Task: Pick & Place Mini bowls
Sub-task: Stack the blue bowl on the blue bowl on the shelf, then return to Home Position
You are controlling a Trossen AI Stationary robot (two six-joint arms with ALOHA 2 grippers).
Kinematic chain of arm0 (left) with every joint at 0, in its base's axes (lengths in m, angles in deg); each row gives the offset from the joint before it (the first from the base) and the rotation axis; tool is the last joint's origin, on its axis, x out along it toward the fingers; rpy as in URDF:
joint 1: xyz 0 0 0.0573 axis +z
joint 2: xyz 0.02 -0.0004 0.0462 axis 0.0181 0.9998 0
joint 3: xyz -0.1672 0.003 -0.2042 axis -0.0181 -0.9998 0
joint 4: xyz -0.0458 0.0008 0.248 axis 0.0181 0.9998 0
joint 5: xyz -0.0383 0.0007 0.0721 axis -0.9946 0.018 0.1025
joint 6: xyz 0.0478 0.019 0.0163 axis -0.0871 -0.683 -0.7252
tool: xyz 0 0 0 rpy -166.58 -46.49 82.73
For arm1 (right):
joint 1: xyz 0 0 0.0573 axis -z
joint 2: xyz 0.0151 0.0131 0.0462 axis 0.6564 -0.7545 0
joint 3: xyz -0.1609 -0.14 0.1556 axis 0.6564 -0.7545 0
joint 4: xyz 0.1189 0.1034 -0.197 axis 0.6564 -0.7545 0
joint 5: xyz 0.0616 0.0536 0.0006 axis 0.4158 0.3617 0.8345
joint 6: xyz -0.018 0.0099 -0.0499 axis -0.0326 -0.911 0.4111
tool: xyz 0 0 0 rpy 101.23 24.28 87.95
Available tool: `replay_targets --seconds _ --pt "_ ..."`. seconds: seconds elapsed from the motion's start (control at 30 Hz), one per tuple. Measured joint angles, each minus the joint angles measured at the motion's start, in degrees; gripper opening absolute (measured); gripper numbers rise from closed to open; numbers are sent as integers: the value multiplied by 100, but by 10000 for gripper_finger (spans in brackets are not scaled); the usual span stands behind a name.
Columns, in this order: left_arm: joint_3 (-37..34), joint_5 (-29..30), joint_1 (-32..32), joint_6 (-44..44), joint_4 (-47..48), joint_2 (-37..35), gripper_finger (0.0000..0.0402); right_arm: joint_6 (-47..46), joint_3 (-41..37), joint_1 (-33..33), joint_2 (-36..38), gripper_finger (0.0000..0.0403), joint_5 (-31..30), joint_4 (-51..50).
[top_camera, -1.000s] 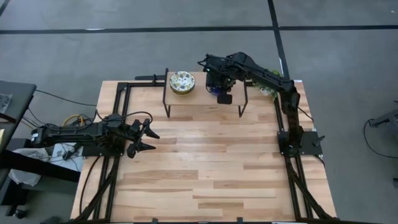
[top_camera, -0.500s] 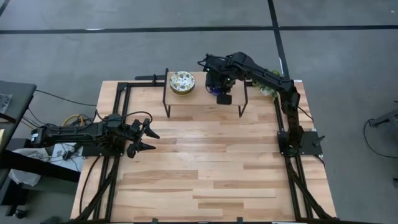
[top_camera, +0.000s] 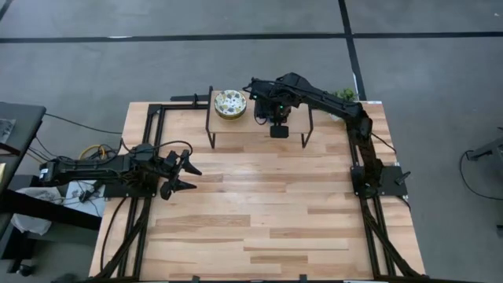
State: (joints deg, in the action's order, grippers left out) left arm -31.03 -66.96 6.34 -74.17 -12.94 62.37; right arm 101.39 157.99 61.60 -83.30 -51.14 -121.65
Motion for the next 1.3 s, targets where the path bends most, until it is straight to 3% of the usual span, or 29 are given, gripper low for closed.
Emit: replay_targets --seconds 0.57,0.97,1.17,1.3 --pt "0 9 -2 0 1 0 253 11 2 2 9 3 4 0" --pt "0 13 -1 0 2 0 253 144 91 -62 13 99 -302 -9" --pt "1 12 -1 1 2 0 253 210 608 -230 34 119 -302 29" --pt "0 11 -1 2 2 0 253 115 529 -341 381 123 -393 1"
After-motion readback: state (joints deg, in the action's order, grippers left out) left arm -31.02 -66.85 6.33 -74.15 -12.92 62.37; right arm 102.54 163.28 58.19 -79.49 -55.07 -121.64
